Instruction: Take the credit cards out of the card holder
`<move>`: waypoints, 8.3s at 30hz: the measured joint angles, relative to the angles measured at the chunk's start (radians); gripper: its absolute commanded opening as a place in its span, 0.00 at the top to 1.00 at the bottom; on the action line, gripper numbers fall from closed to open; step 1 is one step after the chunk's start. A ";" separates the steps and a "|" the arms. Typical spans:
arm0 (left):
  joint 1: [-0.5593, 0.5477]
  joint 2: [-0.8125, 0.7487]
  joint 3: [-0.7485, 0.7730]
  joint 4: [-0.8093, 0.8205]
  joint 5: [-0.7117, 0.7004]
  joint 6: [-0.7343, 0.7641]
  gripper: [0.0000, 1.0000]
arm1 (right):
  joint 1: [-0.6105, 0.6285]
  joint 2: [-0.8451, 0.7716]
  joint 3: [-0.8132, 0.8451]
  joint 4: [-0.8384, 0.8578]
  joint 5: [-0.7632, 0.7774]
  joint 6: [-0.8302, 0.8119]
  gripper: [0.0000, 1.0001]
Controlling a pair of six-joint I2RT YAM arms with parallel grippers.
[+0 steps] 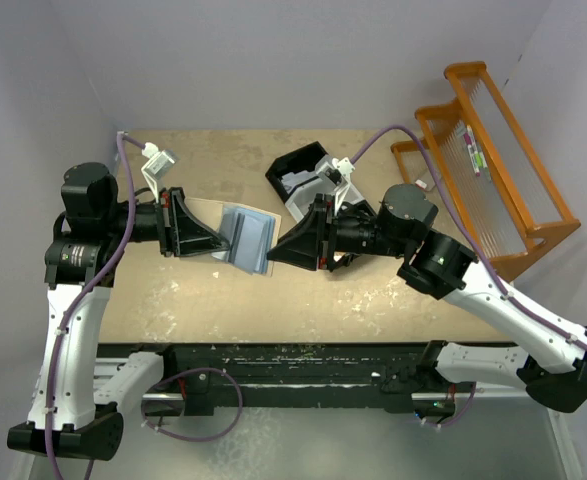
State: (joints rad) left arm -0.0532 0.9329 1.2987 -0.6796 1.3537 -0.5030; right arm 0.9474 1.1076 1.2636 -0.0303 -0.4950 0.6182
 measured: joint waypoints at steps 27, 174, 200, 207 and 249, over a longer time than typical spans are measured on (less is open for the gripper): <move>0.000 -0.013 0.000 0.089 0.013 -0.089 1.00 | -0.005 0.088 0.016 -0.020 0.048 0.031 0.42; 0.021 0.051 -0.008 -0.177 -0.349 0.221 1.00 | -0.352 0.278 0.174 -0.370 -0.042 -0.092 0.13; 0.029 0.064 0.060 -0.359 -0.254 0.475 1.00 | -0.423 0.841 0.367 -0.621 0.841 0.266 0.30; 0.030 0.057 0.084 -0.392 -0.150 0.500 1.00 | -0.433 0.929 0.428 -0.616 0.880 0.274 0.43; 0.031 0.062 0.100 -0.293 0.164 0.352 1.00 | -0.417 0.673 0.179 -0.437 0.692 -0.054 0.27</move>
State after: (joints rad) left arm -0.0219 0.9947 1.3987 -0.9726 1.5177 -0.1505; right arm 0.5304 1.7802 1.4429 -0.4671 0.1974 0.5644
